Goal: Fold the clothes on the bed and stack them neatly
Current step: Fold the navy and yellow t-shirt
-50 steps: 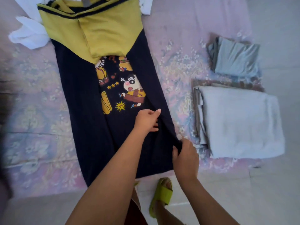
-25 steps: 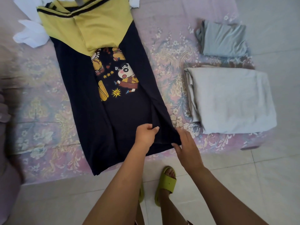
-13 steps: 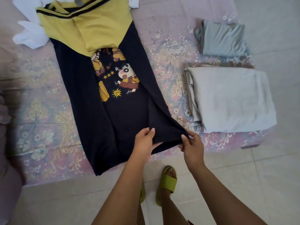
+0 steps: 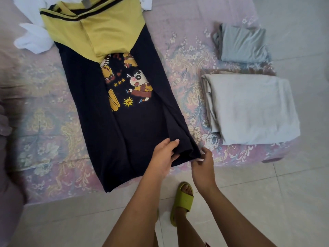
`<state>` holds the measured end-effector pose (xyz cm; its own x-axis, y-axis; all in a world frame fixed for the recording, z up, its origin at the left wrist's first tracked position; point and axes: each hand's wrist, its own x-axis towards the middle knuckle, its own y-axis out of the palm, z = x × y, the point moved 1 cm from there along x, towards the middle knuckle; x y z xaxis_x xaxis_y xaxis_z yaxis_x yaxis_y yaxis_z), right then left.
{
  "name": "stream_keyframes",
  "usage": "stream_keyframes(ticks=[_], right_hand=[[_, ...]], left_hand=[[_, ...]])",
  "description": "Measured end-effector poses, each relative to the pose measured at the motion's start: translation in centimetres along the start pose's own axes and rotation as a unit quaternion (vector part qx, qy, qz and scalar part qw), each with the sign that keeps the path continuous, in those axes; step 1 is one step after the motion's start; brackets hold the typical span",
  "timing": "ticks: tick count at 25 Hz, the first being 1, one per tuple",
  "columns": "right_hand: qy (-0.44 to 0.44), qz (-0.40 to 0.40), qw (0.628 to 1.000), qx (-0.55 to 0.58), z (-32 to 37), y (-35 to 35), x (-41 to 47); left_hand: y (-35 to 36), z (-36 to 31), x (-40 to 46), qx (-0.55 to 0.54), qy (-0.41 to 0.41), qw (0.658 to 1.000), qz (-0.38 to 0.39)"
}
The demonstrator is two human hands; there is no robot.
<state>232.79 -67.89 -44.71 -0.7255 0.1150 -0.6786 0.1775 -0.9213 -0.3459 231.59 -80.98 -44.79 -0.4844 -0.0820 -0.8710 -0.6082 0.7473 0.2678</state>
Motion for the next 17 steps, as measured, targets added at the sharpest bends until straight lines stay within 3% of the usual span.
stream_keyframes(ticks=[3, 7, 10, 14, 15, 17], right_hand=[[-0.054, -0.014, 0.988, -0.145, 0.0, 0.5, 0.1], [-0.134, -0.073, 0.983, -0.104, 0.9, 0.1, 1.3], [-0.121, -0.082, 0.986, -0.086, 1.4, -0.6, 1.9], [-0.212, -0.038, 0.971, -0.100, 1.7, -1.0, 1.1], [-0.274, -0.039, 0.952, -0.129, 1.9, -0.9, 0.6], [-0.427, -0.085, 0.877, -0.201, 2.1, -0.5, -0.3]], left_hand=[[1.2, -0.4, -0.7, -0.037, 0.001, 0.999, 0.024], [1.7, -0.6, -0.5, -0.136, -0.008, 0.989, 0.062], [0.9, -0.4, 0.0, -0.145, -0.030, 0.988, 0.043], [0.5, 0.8, 0.8, 0.110, -0.038, 0.988, -0.106], [0.5, 1.2, 1.1, 0.193, -0.005, 0.971, -0.144], [0.8, 1.4, 1.3, 0.323, 0.109, 0.921, -0.188]])
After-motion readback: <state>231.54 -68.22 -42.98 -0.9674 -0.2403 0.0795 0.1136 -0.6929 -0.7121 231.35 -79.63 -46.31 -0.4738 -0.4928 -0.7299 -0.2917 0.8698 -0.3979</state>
